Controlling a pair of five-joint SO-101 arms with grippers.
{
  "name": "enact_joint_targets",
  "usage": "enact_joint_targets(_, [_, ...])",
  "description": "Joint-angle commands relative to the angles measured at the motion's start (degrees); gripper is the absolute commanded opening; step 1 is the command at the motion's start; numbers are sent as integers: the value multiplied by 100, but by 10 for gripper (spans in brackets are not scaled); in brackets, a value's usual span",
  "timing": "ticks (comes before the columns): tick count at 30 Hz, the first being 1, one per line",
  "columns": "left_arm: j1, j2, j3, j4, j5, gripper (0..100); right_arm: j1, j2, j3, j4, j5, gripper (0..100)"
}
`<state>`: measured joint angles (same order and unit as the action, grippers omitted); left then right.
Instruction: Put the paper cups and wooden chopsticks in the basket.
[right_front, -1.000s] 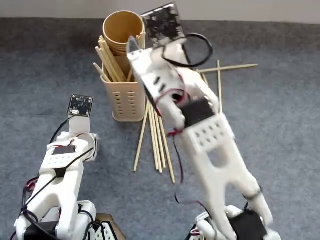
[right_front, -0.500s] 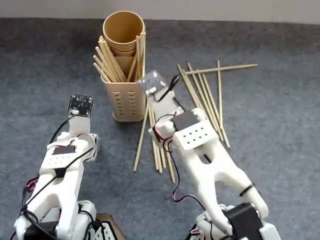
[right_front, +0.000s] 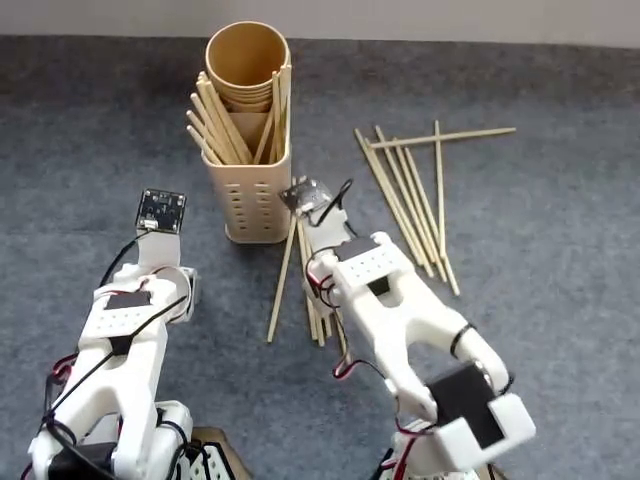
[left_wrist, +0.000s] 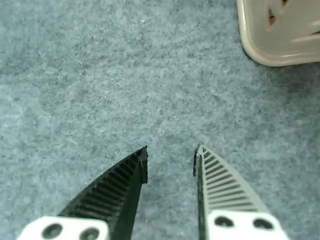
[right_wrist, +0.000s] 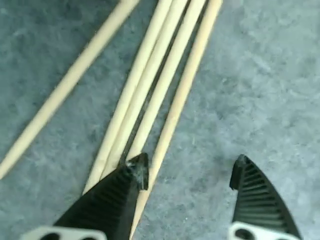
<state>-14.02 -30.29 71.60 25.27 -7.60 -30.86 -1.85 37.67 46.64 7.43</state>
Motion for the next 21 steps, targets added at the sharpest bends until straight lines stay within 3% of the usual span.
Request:
enact_joint_targets(1, [92,-84,-22,-79,-18,178,-136,338,-66,-57,-53,266])
enact_joint_targets(8, [92,-84,-22,-79,-18,178,-119,796,-75,-22,-26,248])
enact_joint_targets(13, [92,-84,-22,-79,-18,178,-13,778,-75,-13,-26,0])
enact_joint_targets(21, [92,-84,-31,-79,-18,178,690,-4,-611,435,-53,5])
